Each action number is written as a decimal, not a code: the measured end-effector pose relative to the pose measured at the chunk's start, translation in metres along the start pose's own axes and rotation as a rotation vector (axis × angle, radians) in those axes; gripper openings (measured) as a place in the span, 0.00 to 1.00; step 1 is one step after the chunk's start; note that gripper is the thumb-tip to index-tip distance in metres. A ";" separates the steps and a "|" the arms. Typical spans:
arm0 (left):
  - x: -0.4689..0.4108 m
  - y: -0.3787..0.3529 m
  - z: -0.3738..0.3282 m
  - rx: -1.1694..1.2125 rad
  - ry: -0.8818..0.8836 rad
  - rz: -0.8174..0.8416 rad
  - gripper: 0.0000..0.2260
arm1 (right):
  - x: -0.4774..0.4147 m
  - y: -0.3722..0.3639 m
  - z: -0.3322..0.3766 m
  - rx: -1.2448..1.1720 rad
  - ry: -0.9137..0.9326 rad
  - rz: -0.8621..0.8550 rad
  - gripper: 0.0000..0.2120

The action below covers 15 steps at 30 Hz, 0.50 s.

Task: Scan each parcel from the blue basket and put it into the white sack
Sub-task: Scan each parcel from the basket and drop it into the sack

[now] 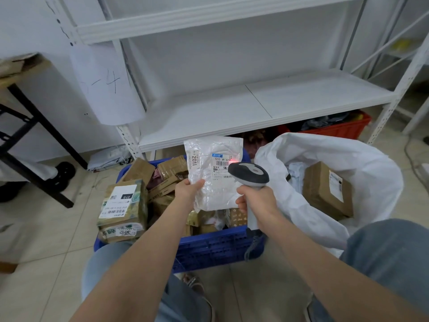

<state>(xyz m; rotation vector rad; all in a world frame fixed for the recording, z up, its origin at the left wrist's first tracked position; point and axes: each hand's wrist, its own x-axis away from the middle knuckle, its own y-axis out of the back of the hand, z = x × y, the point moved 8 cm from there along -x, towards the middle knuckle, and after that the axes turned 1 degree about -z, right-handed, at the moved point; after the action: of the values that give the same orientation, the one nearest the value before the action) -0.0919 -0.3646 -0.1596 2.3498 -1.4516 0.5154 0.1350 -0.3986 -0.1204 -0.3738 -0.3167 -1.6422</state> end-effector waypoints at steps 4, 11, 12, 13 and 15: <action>0.001 -0.002 0.003 0.017 0.002 0.008 0.05 | 0.002 0.002 -0.001 0.000 -0.018 -0.007 0.05; 0.004 -0.006 -0.001 0.010 0.000 0.012 0.06 | 0.006 0.004 -0.001 -0.011 -0.035 0.000 0.06; 0.005 -0.007 -0.002 0.007 -0.001 0.011 0.07 | 0.006 0.005 -0.001 -0.015 -0.038 -0.001 0.05; 0.005 -0.007 -0.003 0.006 -0.003 0.009 0.07 | 0.005 0.005 -0.001 -0.019 -0.039 -0.004 0.05; 0.007 -0.007 -0.004 -0.002 -0.001 0.008 0.08 | 0.004 0.006 -0.001 -0.024 -0.040 -0.006 0.05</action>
<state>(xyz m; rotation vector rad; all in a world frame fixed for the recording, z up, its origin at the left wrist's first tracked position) -0.0836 -0.3652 -0.1532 2.3446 -1.4618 0.5145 0.1408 -0.4034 -0.1194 -0.4250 -0.3284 -1.6469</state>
